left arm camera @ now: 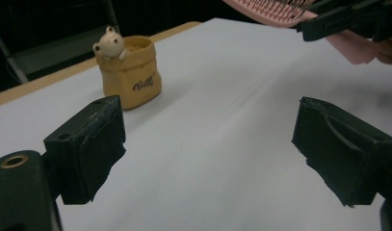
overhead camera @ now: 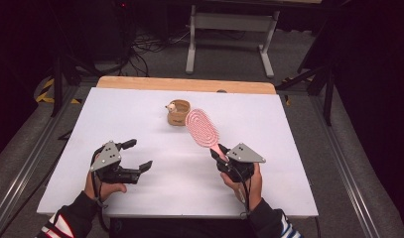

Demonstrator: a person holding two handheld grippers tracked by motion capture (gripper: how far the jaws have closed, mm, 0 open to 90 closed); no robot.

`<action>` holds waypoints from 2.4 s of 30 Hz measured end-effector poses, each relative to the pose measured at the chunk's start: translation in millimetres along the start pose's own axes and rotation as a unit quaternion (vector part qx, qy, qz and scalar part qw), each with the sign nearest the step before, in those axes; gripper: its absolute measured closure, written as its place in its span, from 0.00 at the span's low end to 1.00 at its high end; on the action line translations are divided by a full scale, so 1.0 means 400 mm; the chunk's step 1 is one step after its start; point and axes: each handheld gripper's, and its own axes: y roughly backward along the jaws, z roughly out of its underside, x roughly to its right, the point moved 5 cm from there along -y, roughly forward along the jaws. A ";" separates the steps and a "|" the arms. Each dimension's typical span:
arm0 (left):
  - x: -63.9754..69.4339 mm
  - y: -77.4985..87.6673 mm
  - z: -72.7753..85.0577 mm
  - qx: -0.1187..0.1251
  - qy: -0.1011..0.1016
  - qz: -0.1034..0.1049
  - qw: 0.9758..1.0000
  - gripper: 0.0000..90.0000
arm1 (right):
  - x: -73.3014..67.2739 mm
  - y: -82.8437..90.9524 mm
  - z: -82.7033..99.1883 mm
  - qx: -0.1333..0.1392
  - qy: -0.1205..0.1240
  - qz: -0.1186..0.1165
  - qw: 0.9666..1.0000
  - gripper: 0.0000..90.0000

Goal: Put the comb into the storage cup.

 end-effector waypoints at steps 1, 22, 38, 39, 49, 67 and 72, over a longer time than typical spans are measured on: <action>0.005 -0.012 -0.009 0.004 0.003 0.005 1.000 0.14 | 0.000 0.002 -0.002 0.004 -0.001 0.001 1.000 0.77; 0.072 -0.135 -0.096 0.027 0.039 0.083 0.995 0.15 | -0.034 0.002 0.000 0.022 0.018 -0.005 1.000 0.77; 0.096 -0.217 -0.117 0.027 0.085 0.117 0.989 0.27 | -0.077 0.002 -0.006 0.040 0.046 -0.017 0.998 0.77; 0.098 -0.221 -0.119 0.024 0.089 0.121 0.988 0.28 | -0.079 0.001 -0.007 0.042 0.051 -0.016 0.998 0.77; 0.103 -0.234 -0.144 0.048 0.107 0.127 0.985 0.33 | -0.098 -0.003 -0.003 0.046 0.064 -0.026 0.997 0.77; 0.128 -0.232 -0.177 0.078 0.092 0.155 0.980 0.62 | -0.093 -0.011 0.005 0.035 0.074 0.004 0.997 0.77; 0.150 -0.209 -0.186 0.092 0.044 0.136 0.985 0.70 | -0.107 0.000 -0.006 0.048 0.071 -0.005 0.996 0.73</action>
